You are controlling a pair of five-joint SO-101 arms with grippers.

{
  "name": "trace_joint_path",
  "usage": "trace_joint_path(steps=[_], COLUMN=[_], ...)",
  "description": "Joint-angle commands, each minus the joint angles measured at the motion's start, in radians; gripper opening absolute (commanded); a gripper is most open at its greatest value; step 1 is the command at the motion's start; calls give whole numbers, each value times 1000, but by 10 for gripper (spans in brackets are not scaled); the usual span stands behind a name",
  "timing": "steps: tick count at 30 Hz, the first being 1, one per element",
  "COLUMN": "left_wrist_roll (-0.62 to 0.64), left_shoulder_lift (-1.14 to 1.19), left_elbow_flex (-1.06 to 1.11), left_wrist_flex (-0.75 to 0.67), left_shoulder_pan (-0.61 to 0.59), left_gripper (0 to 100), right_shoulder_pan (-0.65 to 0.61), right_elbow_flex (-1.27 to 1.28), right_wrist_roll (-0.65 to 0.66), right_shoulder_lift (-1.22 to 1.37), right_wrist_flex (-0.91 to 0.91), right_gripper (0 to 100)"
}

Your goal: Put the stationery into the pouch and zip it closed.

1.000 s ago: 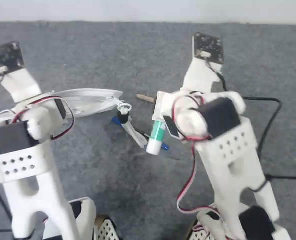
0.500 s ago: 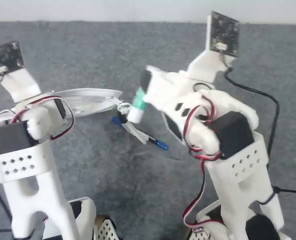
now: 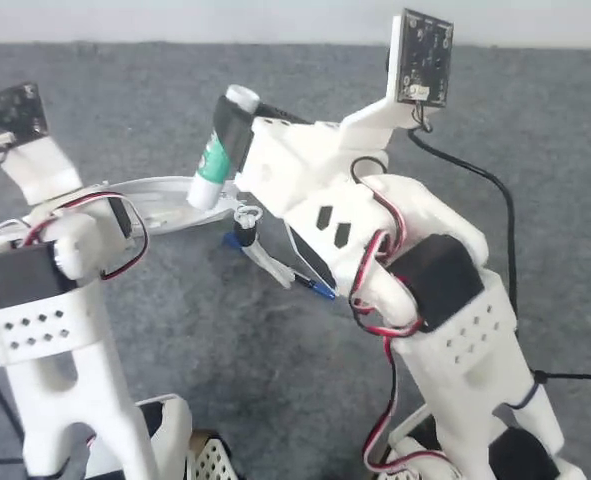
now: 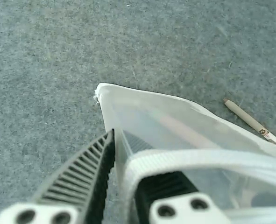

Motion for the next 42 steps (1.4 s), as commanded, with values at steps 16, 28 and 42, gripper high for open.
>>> trace_joint_path(steps=[16,28,42], left_wrist_roll=[18,17,15], left_shoulder_lift=[-2,-3,-3], left_elbow_flex=[-35,-31,-31], left_wrist_flex=[-20,-15,-12], left_shoulder_pan=[8,6,5], left_gripper=[10,10,10], right_shoulder_pan=[-38,-38,-97], right_elbow_flex=[364,740,999], right_wrist_roll=[17,190,256], right_shoulder_lift=[-104,-137,-137], right_wrist_flex=[-369,-938,-1265], right_gripper=[6,6,6])
